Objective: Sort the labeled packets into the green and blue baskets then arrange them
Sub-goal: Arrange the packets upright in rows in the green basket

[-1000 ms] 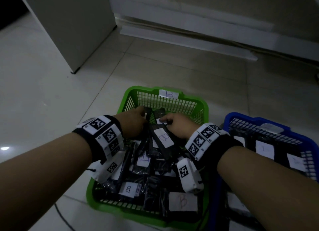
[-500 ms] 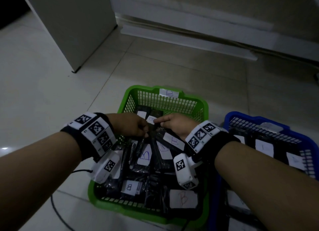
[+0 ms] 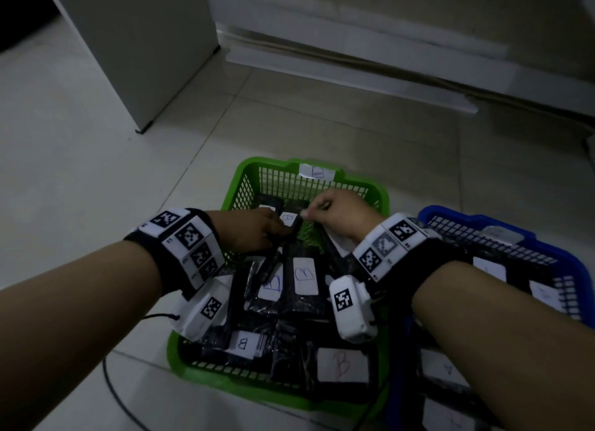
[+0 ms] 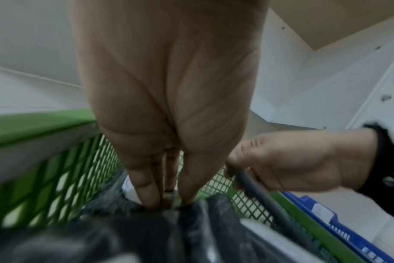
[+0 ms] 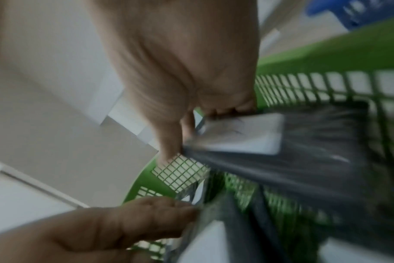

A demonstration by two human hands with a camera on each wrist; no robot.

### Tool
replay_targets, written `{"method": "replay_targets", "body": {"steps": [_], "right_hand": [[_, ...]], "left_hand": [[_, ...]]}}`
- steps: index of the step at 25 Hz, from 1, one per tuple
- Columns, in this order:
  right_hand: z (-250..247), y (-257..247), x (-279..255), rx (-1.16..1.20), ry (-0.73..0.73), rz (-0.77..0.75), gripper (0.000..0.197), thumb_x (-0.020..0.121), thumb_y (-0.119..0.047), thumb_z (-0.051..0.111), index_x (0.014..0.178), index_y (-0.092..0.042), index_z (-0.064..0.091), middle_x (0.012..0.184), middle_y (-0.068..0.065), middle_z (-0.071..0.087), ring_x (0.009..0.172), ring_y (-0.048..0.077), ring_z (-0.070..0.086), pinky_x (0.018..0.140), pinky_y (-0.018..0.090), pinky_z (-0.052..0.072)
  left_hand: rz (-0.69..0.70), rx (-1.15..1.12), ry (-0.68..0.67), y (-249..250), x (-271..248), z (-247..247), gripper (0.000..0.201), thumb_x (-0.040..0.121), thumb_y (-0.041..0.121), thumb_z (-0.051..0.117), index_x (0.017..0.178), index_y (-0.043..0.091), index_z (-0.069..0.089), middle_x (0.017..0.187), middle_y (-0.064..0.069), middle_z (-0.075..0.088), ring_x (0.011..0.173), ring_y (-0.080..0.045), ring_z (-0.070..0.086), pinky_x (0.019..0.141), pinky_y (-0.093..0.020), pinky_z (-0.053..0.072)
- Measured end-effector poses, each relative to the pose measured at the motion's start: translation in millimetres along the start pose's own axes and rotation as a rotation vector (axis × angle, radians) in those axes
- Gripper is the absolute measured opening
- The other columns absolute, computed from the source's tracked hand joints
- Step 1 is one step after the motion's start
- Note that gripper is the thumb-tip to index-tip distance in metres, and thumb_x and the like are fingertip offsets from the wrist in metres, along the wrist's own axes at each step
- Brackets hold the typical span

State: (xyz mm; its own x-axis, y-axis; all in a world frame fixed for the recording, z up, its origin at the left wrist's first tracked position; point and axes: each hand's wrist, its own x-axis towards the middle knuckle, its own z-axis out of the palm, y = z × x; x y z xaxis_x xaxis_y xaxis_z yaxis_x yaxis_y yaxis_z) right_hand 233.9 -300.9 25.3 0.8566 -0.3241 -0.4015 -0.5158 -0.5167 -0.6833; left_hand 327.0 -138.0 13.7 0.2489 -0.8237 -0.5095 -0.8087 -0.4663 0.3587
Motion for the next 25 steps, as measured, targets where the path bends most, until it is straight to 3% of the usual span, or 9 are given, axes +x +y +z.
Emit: {"method": "replay_targets", "body": {"steps": [2, 4, 8, 12, 15, 17, 20, 23, 25], "right_hand": [[-2, 0, 5, 0.019, 0.100, 0.018, 0.014, 0.092, -0.019, 0.058, 0.097, -0.012, 0.070, 0.114, 0.009, 0.066, 0.104, 0.023, 0.061, 0.088, 0.028, 0.044], [0, 7, 11, 0.099, 0.237, 0.060, 0.029, 0.091, -0.001, 0.050, 0.113, -0.015, 0.063, 0.120, 0.009, 0.062, 0.103, 0.025, 0.061, 0.085, 0.029, 0.049], [10, 18, 13, 0.212, 0.665, 0.087, 0.027, 0.081, 0.013, 0.047, 0.093, -0.005, 0.063, 0.098, 0.012, 0.064, 0.080, 0.020, 0.058, 0.062, 0.018, 0.039], [21, 31, 21, 0.411, 0.740, 0.202, 0.027, 0.083, 0.008, 0.048, 0.096, -0.004, 0.068, 0.111, 0.013, 0.065, 0.093, 0.025, 0.062, 0.073, 0.022, 0.046], [27, 39, 23, 0.201, 0.465, 0.174, 0.036, 0.082, -0.005, 0.063, 0.117, -0.012, 0.063, 0.128, 0.012, 0.053, 0.109, 0.028, 0.058, 0.094, 0.029, 0.047], [33, 41, 21, 0.137, 0.259, 0.241, 0.054, 0.079, -0.009, 0.070, 0.129, -0.017, 0.052, 0.129, 0.013, 0.051, 0.108, 0.029, 0.058, 0.094, 0.035, 0.050], [30, 40, 22, 0.206, 0.402, 0.331, 0.035, 0.084, -0.003, 0.063, 0.118, -0.005, 0.055, 0.120, 0.017, 0.061, 0.106, 0.032, 0.059, 0.088, 0.035, 0.051], [30, 40, 22, 0.150, 0.258, 0.340, 0.027, 0.089, -0.003, 0.056, 0.114, -0.003, 0.066, 0.132, 0.014, 0.058, 0.120, 0.030, 0.054, 0.102, 0.031, 0.043], [38, 40, 16, 0.140, 0.170, 0.320, 0.040, 0.083, -0.010, 0.068, 0.122, -0.008, 0.061, 0.134, 0.009, 0.053, 0.121, 0.028, 0.052, 0.103, 0.032, 0.044]], "left_hand": [[-0.045, 0.025, 0.037, -1, -1, 4, 0.040, 0.095, 0.015, 0.049, 0.135, 0.017, 0.050, 0.146, -0.006, 0.039, 0.127, -0.019, 0.041, 0.106, -0.030, 0.033], [-0.023, 0.087, 0.035, -1, -1, 10, 0.040, 0.096, 0.017, 0.047, 0.136, 0.016, 0.048, 0.146, -0.005, 0.036, 0.119, -0.014, 0.038, 0.105, -0.030, 0.031], [0.025, 0.195, -0.004, -2, 2, 14, 0.048, 0.102, 0.020, 0.034, 0.148, 0.011, 0.024, 0.140, -0.006, 0.048, 0.127, -0.027, 0.036, 0.097, -0.021, 0.025], [0.046, 0.273, 0.103, 2, 7, 12, 0.041, 0.096, 0.014, 0.038, 0.135, 0.007, 0.050, 0.110, -0.008, 0.069, 0.106, -0.034, 0.055, 0.094, -0.030, 0.043], [0.019, 0.316, 0.002, 2, 6, 9, 0.043, 0.100, 0.014, 0.037, 0.142, 0.012, 0.041, 0.132, -0.011, 0.056, 0.118, -0.028, 0.050, 0.100, -0.026, 0.035], [-0.027, 0.175, -0.018, 4, 8, 6, 0.042, 0.099, 0.010, 0.037, 0.142, 0.010, 0.042, 0.126, -0.018, 0.059, 0.100, -0.025, 0.056, 0.083, -0.018, 0.035], [-0.045, 0.035, 0.004, 1, 7, 10, 0.045, 0.099, 0.016, 0.037, 0.144, 0.018, 0.037, 0.131, -0.022, 0.051, 0.113, -0.024, 0.050, 0.093, -0.021, 0.037], [-0.113, 0.088, -0.025, 2, 4, 13, 0.050, 0.101, 0.022, 0.034, 0.149, 0.021, 0.024, 0.144, -0.019, 0.038, 0.134, -0.026, 0.033, 0.107, -0.027, 0.029], [-0.115, 0.062, -0.027, 3, 2, 12, 0.051, 0.102, 0.022, 0.032, 0.150, 0.020, 0.019, 0.147, -0.016, 0.034, 0.135, -0.025, 0.032, 0.107, -0.025, 0.025]]}}
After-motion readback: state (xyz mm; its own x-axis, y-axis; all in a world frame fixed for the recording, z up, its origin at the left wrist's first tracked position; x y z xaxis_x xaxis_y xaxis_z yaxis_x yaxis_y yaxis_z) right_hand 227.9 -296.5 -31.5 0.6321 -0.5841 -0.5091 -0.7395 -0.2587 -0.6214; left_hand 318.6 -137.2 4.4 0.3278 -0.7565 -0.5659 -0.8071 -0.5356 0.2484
